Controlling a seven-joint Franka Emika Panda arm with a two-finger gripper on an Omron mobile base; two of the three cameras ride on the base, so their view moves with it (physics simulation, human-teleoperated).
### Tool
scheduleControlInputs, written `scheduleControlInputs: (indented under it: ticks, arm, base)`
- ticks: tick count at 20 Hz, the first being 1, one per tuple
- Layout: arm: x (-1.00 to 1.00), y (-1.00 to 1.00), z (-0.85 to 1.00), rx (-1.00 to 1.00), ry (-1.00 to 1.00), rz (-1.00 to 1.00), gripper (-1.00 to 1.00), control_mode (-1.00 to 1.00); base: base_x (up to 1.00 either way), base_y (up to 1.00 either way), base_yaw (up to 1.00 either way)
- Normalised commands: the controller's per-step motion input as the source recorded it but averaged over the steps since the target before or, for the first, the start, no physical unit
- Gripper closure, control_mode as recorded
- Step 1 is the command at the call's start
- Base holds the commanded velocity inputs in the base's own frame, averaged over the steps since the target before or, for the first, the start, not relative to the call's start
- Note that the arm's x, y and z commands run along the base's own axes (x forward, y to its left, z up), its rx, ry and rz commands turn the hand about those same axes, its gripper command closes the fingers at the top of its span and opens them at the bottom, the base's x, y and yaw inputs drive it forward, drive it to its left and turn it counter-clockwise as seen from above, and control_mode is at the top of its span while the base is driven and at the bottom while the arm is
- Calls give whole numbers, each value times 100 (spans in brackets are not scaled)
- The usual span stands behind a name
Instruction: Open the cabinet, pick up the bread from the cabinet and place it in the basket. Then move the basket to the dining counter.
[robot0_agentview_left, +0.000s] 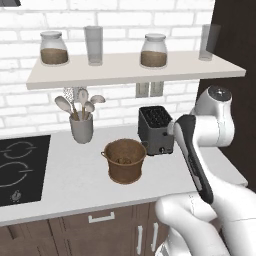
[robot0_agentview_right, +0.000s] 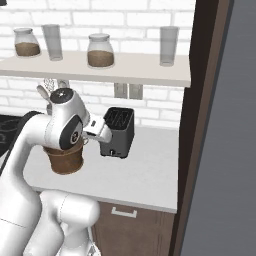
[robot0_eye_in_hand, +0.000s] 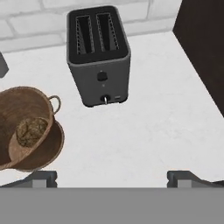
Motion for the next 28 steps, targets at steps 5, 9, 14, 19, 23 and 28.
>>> scheduleControlInputs:
  ticks: [5, 9, 14, 19, 23, 28]
  arm:
    - [8, -48, -2, 4, 4, 0, -100, -100]
    - [0, -39, -11, 0, 0, 2, -100, -100]
    - [4, 10, -20, -1, 7, 1, -100, -100]
    - [4, 67, -18, 4, 3, 0, -100, -100]
    - [10, 98, -12, 7, 1, -3, -100, -100]
    - [33, 85, -38, 10, 7, -5, -100, -100]
  base:
    - [0, 0, 0]
    - [0, 0, 0]
    - [0, 0, 0]
    - [0, 0, 0]
    - [0, 0, 0]
    - [0, 0, 0]
